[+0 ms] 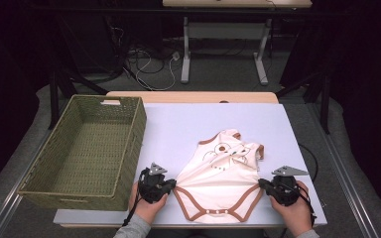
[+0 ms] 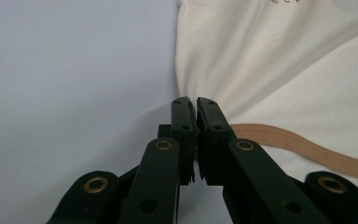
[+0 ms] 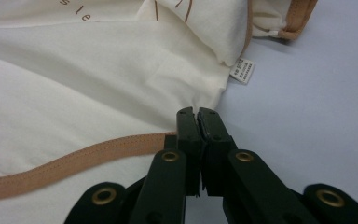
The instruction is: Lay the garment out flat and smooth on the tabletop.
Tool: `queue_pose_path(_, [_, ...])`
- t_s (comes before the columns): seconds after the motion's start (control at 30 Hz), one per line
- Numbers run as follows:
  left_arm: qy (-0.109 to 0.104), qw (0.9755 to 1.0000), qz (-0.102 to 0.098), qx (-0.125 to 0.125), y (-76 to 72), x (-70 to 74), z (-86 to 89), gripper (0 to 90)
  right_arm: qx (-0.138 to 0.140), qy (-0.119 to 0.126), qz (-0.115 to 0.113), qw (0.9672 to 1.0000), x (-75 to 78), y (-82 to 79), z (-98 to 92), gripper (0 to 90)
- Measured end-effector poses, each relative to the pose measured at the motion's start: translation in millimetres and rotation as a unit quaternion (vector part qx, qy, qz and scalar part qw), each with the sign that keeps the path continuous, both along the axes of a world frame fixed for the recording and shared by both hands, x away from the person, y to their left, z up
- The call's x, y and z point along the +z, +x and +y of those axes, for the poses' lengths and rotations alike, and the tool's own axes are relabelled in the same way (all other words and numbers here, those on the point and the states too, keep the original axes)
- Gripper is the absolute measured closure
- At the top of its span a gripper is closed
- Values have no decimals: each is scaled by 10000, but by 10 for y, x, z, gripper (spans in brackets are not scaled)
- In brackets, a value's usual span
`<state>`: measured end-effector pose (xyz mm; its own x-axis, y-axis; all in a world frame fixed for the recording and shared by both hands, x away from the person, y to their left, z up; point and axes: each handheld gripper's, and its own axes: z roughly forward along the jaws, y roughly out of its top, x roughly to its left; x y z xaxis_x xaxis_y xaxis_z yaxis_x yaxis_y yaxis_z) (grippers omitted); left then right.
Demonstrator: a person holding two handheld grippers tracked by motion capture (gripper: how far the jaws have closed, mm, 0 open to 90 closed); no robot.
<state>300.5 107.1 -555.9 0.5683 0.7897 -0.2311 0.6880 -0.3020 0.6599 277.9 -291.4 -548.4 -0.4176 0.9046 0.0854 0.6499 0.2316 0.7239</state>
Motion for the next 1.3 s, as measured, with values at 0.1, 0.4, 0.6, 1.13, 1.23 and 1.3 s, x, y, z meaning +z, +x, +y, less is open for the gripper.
queue_pose_path(0.1, [-39,10000,7,24,9,-6,-3,866,5,-20,-38,10000,8,-2,0,880])
queue_pose_path(0.4, [-128,9999,-85,26,9,12,-6,831,61,182,-41,9998,23,-17,-14,840])
queue_pose_path(0.6, [-190,9996,-214,83,28,34,-7,749,6,205,-184,9996,43,-33,-36,769])
queue_pose_path(1.13, [-360,9967,-696,212,193,190,-66,477,128,135,-770,9969,162,-5,47,493])
queue_pose_path(1.23, [-406,9960,-771,186,245,258,-99,433,90,156,-885,9959,233,25,33,467])
queue_pose_path(1.3, [-409,9954,-845,169,279,294,-126,410,62,171,-954,9953,283,47,25,445])
